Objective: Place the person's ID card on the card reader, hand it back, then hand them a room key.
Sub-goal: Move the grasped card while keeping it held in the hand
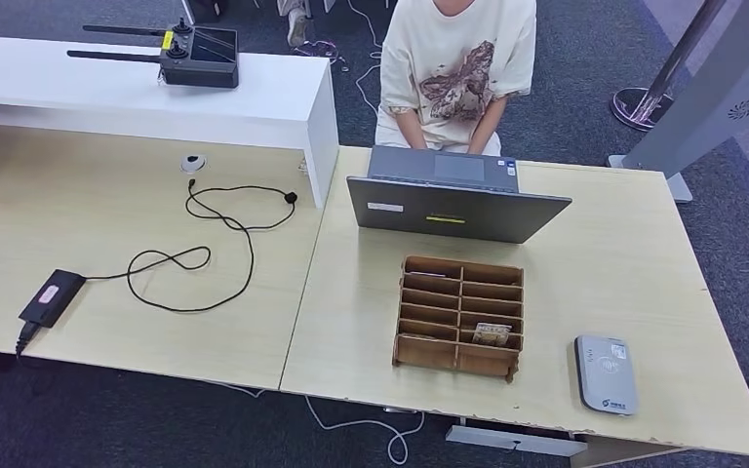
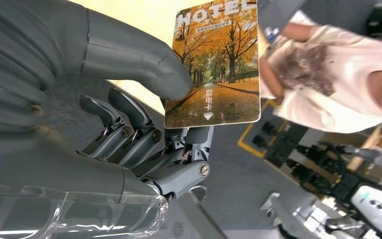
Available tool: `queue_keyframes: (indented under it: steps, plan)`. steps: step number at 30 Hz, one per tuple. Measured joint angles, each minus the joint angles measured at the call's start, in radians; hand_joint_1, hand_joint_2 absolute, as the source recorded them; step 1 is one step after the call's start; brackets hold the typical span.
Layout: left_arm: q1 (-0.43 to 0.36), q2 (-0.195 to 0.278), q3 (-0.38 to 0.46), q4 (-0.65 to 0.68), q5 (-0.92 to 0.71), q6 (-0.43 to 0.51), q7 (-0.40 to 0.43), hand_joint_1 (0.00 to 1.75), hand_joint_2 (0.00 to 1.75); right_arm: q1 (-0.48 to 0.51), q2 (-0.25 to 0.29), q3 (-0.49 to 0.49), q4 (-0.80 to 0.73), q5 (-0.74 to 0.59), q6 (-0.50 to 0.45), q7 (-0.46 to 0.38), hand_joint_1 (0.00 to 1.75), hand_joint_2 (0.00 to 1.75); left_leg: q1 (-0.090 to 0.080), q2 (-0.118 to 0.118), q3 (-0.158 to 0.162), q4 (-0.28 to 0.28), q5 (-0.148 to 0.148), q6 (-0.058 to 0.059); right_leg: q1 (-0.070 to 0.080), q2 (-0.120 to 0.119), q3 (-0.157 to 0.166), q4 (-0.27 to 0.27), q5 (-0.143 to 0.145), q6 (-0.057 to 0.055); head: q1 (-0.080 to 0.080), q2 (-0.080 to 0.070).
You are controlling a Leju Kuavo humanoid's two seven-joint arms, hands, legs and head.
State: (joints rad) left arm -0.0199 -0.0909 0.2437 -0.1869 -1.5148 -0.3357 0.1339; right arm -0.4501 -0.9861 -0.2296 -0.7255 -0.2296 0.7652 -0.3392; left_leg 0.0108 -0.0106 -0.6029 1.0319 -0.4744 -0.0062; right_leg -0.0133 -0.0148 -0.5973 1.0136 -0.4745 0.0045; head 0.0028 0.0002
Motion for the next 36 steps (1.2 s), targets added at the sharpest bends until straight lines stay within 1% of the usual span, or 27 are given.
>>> queue_keyframes:
  steps: [1,3,4,6,7,9,13,16,17,19,22,24,26,28,29,30,32,34,36]
  plan:
    - [0.0,0.0,-0.007,0.0,0.0,-0.001,0.002,0.0,0.0,0.044,0.005,-0.034,-0.025,0.027,-0.008,-0.001,1.75,1.75,0.0,0.0,0.0,0.0,0.0,0.0,0.0,0.0,0.0,0.0,0.0,0.0,0.0,0.0]
    - [-0.001,-0.001,-0.02,0.0,0.0,-0.006,0.008,0.0,0.0,0.124,0.031,-0.114,-0.083,0.109,-0.025,-0.003,1.75,1.75,0.0,0.0,0.0,0.0,0.0,0.0,0.0,-0.001,0.0,0.0,0.0,0.0,0.0,0.0]
    - [-0.001,-0.002,-0.027,0.0,0.0,-0.009,0.012,0.0,0.0,0.157,0.051,-0.154,-0.111,0.157,-0.036,-0.002,1.75,1.75,0.0,0.0,0.0,-0.001,0.0,0.0,0.0,-0.001,0.0,0.0,0.0,0.0,0.0,0.0]
    - [-0.003,-0.005,-0.045,0.0,0.0,-0.014,0.02,0.0,0.0,0.206,0.108,-0.241,-0.177,0.264,-0.067,0.009,1.75,1.75,0.0,0.0,0.0,-0.001,0.0,0.0,0.0,-0.001,0.0,0.0,0.0,0.0,0.0,0.0]
    - [-0.004,-0.007,-0.056,0.0,0.0,-0.016,0.024,0.0,0.0,0.225,0.142,-0.284,-0.213,0.315,-0.078,0.019,1.75,1.75,0.001,0.0,0.001,-0.001,0.0,0.0,0.0,-0.001,0.0,0.0,0.0,0.0,0.0,0.0]
    - [-0.005,-0.009,-0.079,0.0,0.0,-0.02,0.029,0.0,0.0,0.271,0.228,-0.379,-0.314,0.412,-0.075,0.048,1.75,1.75,0.001,-0.001,0.001,-0.001,0.0,0.0,0.001,-0.001,0.001,0.0,-0.001,0.0,0.0,0.0]
    - [-0.004,-0.011,-0.139,0.0,0.0,-0.019,0.031,0.0,0.0,0.373,0.456,-0.593,-0.589,0.584,-0.012,0.085,1.75,1.75,0.002,-0.004,0.001,-0.001,0.0,-0.001,0.002,-0.004,0.001,0.0,-0.003,-0.002,0.0,0.0]
    - [-0.002,-0.01,-0.176,0.0,0.0,-0.018,0.031,0.0,0.0,0.42,0.585,-0.712,-0.748,0.647,0.009,0.091,1.75,1.75,0.002,-0.002,0.002,-0.002,-0.001,-0.002,0.001,-0.002,0.001,0.001,-0.004,-0.003,0.0,0.0]
    - [-0.002,-0.01,-0.185,0.0,0.0,-0.018,0.031,0.0,0.0,0.432,0.618,-0.739,-0.79,0.665,0.014,0.093,1.75,1.75,0.002,-0.001,0.003,-0.002,-0.001,-0.003,0.001,-0.001,0.001,0.001,-0.004,-0.003,0.0,0.0]
    - [-0.003,-0.01,-0.196,0.0,0.0,-0.018,0.031,0.0,0.0,0.451,0.665,-0.774,-0.851,0.704,0.022,0.095,1.75,1.75,0.001,0.001,0.003,-0.002,-0.002,-0.003,0.001,0.001,0.001,0.001,-0.004,-0.004,0.0,0.0]
    - [-0.003,-0.011,-0.199,0.0,0.002,-0.017,0.035,0.0,0.0,0.462,0.705,-0.786,-0.909,0.758,0.026,0.096,1.75,1.75,0.001,0.006,0.004,-0.003,-0.002,-0.002,0.001,0.005,0.001,0.001,-0.004,-0.004,0.0,0.0]
    - [-0.003,-0.01,-0.199,0.0,0.003,-0.017,0.038,0.0,0.0,0.463,0.714,-0.785,-0.921,0.777,0.026,0.097,1.75,1.75,0.0,0.007,0.005,-0.002,-0.002,-0.002,0.0,0.006,0.001,0.001,-0.004,-0.003,0.0,0.0]
    - [-0.004,-0.01,-0.199,0.0,0.003,-0.017,0.04,0.0,0.0,0.464,0.707,-0.782,-0.917,0.783,0.03,0.097,1.75,1.75,0.0,0.007,0.005,-0.002,-0.002,-0.002,-0.001,0.006,0.001,0.001,-0.004,-0.002,0.0,0.0]
    - [-0.004,-0.009,-0.199,0.0,0.003,-0.019,0.041,0.0,0.0,0.465,0.682,-0.777,-0.902,0.779,0.048,0.097,1.75,1.75,0.0,0.007,0.005,-0.002,-0.002,-0.002,-0.002,0.006,0.001,0.001,-0.003,-0.002,0.0,0.0]
    - [-0.005,-0.008,-0.199,0.0,0.004,-0.02,0.041,0.0,0.0,0.465,0.658,-0.775,-0.887,0.769,0.067,0.097,1.75,1.75,-0.001,0.007,0.005,-0.001,-0.002,-0.001,-0.002,0.006,0.001,0.001,-0.003,-0.001,0.0,0.0]
    - [-0.005,-0.007,-0.199,0.0,0.004,-0.023,0.04,0.0,0.0,0.464,0.624,-0.772,-0.864,0.753,0.095,0.097,1.75,1.75,-0.001,0.006,0.005,-0.001,-0.002,-0.001,-0.003,0.006,0.002,0.001,-0.003,-0.001,0.0,0.0]
    - [-0.006,-0.004,-0.199,0.0,0.006,-0.027,0.039,0.0,0.0,0.456,0.535,-0.76,-0.801,0.704,0.155,0.099,1.75,1.75,-0.002,0.006,0.004,-0.001,-0.003,0.0,-0.004,0.006,0.002,0.001,-0.002,0.0,0.0,0.0]
    - [-0.007,0.0,-0.199,0.0,0.008,-0.029,0.039,0.0,0.0,0.429,0.425,-0.729,-0.714,0.636,0.196,0.104,1.75,1.75,-0.003,0.007,0.004,-0.001,-0.003,0.001,-0.006,0.006,0.002,0.001,-0.001,0.001,0.0,0.0]
    - [-0.008,0.003,-0.199,0.0,0.011,-0.029,0.039,0.0,0.0,0.381,0.317,-0.667,-0.618,0.558,0.203,0.114,1.75,1.75,-0.005,0.008,0.004,-0.001,-0.003,0.002,-0.007,0.007,0.002,0.001,-0.001,0.002,-0.001,0.0]
